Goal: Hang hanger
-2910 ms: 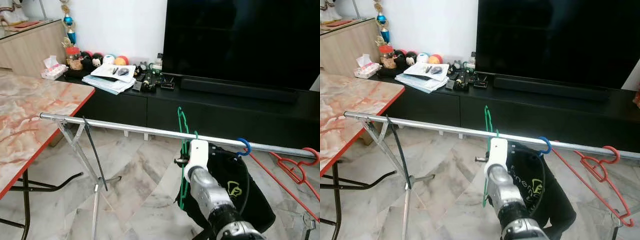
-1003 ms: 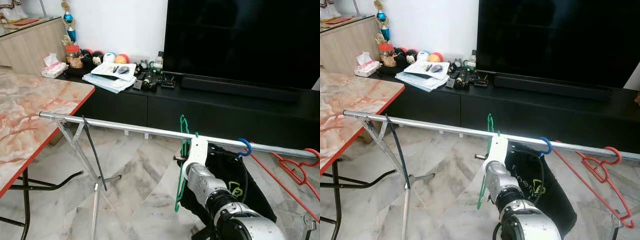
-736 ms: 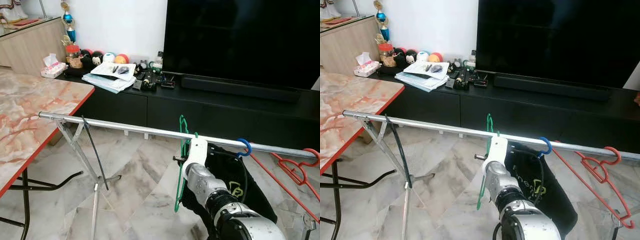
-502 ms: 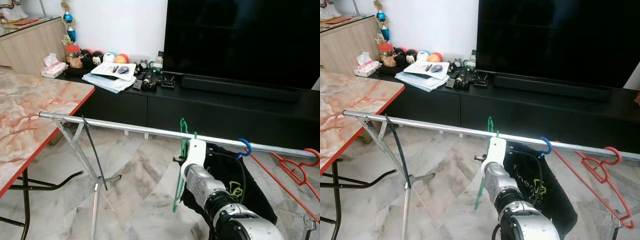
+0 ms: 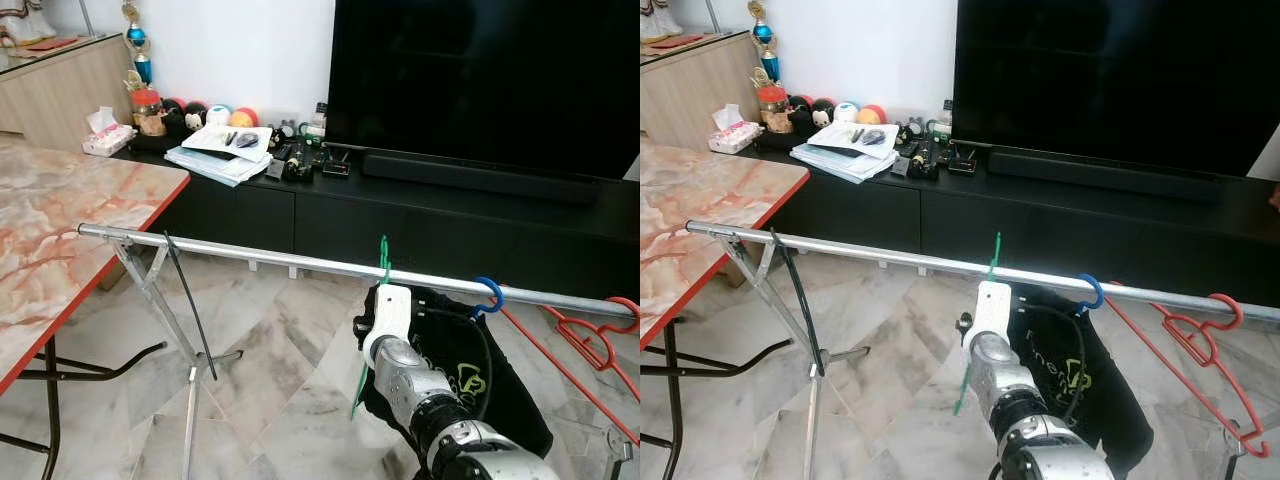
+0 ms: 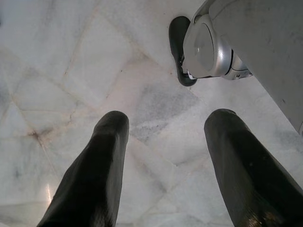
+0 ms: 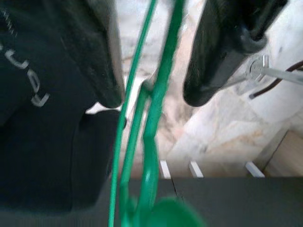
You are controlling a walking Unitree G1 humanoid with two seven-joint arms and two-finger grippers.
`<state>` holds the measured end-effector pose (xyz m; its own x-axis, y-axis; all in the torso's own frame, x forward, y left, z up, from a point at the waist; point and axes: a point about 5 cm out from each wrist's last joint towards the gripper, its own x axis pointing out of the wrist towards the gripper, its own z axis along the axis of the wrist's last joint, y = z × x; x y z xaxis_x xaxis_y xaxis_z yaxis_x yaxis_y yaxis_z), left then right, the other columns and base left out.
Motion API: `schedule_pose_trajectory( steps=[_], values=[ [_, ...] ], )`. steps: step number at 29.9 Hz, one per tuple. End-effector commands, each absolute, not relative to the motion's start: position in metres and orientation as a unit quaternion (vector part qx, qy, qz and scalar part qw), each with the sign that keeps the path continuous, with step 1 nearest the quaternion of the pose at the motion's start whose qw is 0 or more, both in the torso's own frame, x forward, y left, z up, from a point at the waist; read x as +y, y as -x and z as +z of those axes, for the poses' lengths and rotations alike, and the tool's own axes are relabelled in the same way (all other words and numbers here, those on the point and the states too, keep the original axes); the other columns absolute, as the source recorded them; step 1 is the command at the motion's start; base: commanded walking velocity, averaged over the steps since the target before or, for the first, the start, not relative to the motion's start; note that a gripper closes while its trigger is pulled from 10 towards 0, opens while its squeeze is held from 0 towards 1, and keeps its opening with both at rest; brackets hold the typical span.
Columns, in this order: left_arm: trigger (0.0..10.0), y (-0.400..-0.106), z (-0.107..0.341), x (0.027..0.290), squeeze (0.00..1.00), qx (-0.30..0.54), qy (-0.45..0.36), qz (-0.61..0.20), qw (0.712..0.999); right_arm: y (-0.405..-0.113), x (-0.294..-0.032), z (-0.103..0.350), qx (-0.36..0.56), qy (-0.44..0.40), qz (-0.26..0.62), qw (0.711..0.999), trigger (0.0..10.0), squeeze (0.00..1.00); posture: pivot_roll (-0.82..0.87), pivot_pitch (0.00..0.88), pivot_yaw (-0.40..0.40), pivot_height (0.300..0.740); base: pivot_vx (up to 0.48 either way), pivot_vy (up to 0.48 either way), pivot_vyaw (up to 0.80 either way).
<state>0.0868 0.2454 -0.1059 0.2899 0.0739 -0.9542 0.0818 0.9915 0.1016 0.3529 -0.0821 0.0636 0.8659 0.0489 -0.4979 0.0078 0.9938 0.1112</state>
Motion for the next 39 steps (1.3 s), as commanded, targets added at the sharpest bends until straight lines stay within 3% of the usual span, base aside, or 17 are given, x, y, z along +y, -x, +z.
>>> schedule_pose_trajectory(
  steps=[1,11,16,24,26,28,29,33,39],
  values=[
    [10.0,-0.083,-0.107,0.244,0.0,0.603,-0.068,-0.007,0.795,-0.354,-0.085,0.066,0.241,-0.043,0.01,0.97,10.0,0.92,0.17,0.0,-0.04,0.74,0.0,0.0,0.0],
    [10.0,-0.082,-0.107,0.243,0.0,0.604,-0.068,-0.011,0.794,-0.336,-0.097,0.06,0.22,-0.022,0.018,0.975,10.0,0.94,0.15,0.0,-0.037,0.74,0.0,0.0,0.0],
    [10.0,-0.082,-0.108,0.243,0.0,0.605,-0.069,-0.014,0.793,-0.318,-0.097,0.07,0.185,0.002,0.073,0.98,10.0,0.95,0.14,0.0,-0.04,0.74,0.0,0.0,0.0],
    [10.0,-0.082,-0.108,0.242,0.0,0.606,-0.068,-0.015,0.792,-0.29,-0.123,0.089,0.119,0.031,0.055,0.991,10.0,0.91,0.13,0.0,-0.046,0.74,0.0,0.0,0.0],
    [10.0,-0.082,-0.108,0.242,0.0,0.607,-0.069,-0.015,0.792,-0.285,-0.133,0.087,0.12,0.011,0.031,0.992,10.0,0.79,0.13,0.0,-0.043,0.74,0.0,0.0,0.0],
    [10.0,-0.082,-0.108,0.243,0.0,0.607,-0.07,-0.016,0.791,-0.284,-0.147,0.082,0.126,-0.02,-0.005,0.992,10.0,0.05,0.13,0.0,-0.04,0.74,0.0,0.0,0.0],
    [10.0,-0.081,-0.108,0.243,0.0,0.608,-0.071,-0.016,0.791,-0.284,-0.162,0.075,0.135,-0.026,-0.036,0.99,10.0,0.0,0.12,0.0,-0.039,0.74,0.0,0.0,0.0],
    [10.0,-0.081,-0.108,0.243,0.0,0.608,-0.072,-0.014,0.79,-0.283,-0.18,0.06,0.159,0.004,-0.043,0.986,10.0,0.0,0.12,0.0,-0.041,0.74,0.0,0.0,0.0],
    [10.0,-0.08,-0.108,0.243,0.0,0.609,-0.071,-0.013,0.79,-0.276,-0.206,0.021,0.228,-0.039,-0.078,0.97,10.0,0.0,0.13,0.0,-0.051,0.74,0.0,0.0,0.0]
  ],
)
